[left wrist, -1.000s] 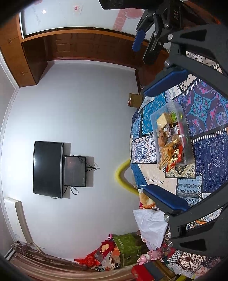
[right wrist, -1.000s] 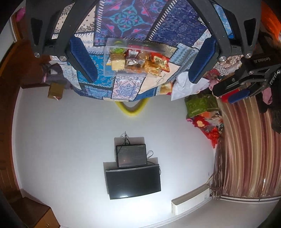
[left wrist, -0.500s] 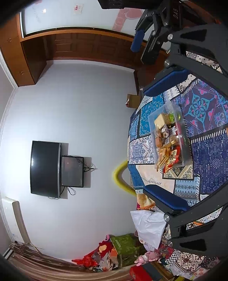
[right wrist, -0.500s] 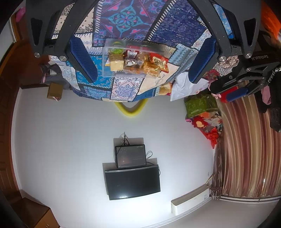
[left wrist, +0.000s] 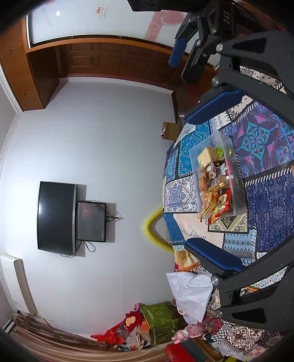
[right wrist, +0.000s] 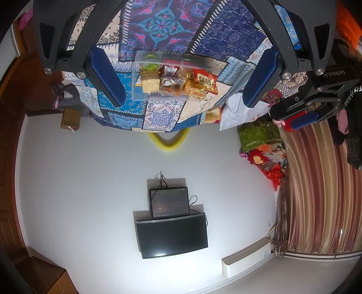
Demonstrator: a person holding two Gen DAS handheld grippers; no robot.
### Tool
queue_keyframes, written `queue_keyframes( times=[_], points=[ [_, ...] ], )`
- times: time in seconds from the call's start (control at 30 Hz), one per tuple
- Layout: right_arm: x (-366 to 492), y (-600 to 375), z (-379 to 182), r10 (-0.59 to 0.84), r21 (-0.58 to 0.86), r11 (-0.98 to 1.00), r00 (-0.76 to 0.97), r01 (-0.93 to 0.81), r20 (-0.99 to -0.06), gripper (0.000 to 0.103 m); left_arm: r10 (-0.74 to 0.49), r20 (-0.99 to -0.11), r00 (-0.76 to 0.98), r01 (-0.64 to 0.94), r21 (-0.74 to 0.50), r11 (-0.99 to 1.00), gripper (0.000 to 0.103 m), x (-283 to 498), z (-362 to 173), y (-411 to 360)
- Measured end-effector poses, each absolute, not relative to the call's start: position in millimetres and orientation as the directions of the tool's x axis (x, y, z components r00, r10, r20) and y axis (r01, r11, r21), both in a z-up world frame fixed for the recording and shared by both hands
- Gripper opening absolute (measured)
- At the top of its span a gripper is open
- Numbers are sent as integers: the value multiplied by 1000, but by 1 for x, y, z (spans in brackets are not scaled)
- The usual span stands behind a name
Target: Organize snacks
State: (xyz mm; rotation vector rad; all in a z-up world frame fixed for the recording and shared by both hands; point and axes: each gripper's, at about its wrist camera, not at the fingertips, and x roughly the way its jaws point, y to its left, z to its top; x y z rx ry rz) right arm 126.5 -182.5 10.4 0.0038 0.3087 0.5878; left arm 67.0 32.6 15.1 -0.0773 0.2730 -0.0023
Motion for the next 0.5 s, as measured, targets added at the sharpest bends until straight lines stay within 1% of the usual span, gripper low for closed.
queue_keyframes(
  times=[0.5],
  points=[
    [127,-183,9,544,102,836,789,-540,-285,103,-21,-275,961,-2,-82,997,101,68,13,32]
  ],
)
